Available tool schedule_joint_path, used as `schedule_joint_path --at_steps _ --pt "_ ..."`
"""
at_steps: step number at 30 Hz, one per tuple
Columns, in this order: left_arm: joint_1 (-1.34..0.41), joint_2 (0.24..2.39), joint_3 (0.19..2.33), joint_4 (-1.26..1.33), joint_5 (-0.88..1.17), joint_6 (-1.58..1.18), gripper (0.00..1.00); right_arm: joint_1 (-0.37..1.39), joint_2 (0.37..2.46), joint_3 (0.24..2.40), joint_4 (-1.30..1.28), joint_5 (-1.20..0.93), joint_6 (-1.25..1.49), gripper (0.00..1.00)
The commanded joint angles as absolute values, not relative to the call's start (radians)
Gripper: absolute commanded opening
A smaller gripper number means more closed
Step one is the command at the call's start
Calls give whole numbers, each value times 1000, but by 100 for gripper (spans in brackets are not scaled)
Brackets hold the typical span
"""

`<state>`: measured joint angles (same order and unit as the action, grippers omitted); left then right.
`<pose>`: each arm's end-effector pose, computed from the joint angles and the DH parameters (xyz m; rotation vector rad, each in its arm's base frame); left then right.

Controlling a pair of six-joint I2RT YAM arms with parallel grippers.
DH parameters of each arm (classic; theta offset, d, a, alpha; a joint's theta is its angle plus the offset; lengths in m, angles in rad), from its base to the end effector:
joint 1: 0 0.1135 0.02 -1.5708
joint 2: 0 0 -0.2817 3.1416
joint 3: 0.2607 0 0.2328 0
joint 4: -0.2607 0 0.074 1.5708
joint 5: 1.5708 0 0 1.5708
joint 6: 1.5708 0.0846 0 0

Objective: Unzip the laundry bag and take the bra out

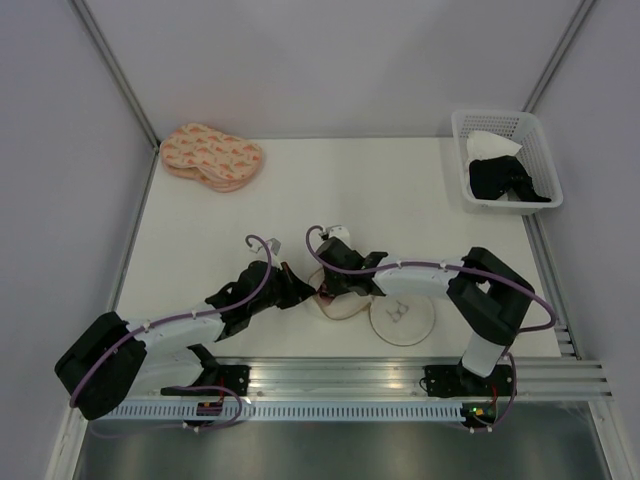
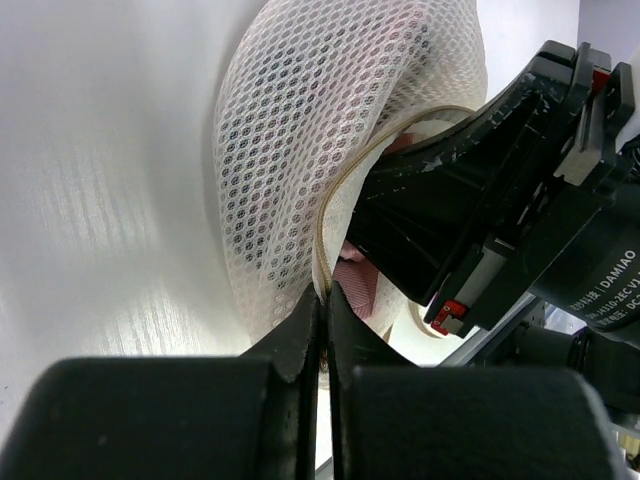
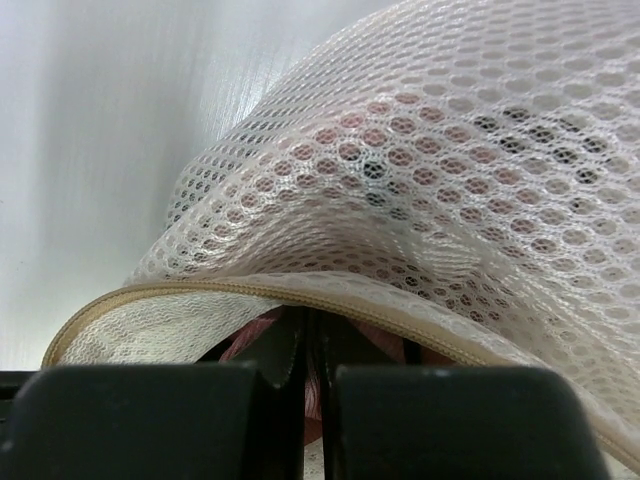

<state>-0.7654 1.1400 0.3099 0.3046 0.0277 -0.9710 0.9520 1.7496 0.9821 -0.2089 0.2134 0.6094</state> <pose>0.1683 -0.1649 0.1644 -0.2163 2.2745 -1.0249 0.2242 0.2840 0.1479 -0.3524 2.5280 0.3557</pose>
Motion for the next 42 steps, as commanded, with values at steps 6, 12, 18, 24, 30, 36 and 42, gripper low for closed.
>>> schedule_joint_path --at_steps 6,12,18,24,30,36,42 --pt "-770 1120 305 322 17 -988 2 956 1588 930 -330 143 563 0" --pt "-770 1120 330 301 5 -980 2 956 1425 919 -351 -239 489 0" --pt "-770 1149 350 299 5 -977 2 963 1347 844 -295 -589 428 0" --pt "-770 1158 356 302 5 -979 2 963 1218 784 -111 -851 465 1" --pt "-770 1163 351 304 5 -982 2 963 1137 816 3 -806 506 1" --pt "-770 1164 345 308 5 -986 2 950 1195 988 -235 -138 503 0" --pt "-770 1149 339 308 15 -988 2 936 1174 1045 -276 386 531 0"
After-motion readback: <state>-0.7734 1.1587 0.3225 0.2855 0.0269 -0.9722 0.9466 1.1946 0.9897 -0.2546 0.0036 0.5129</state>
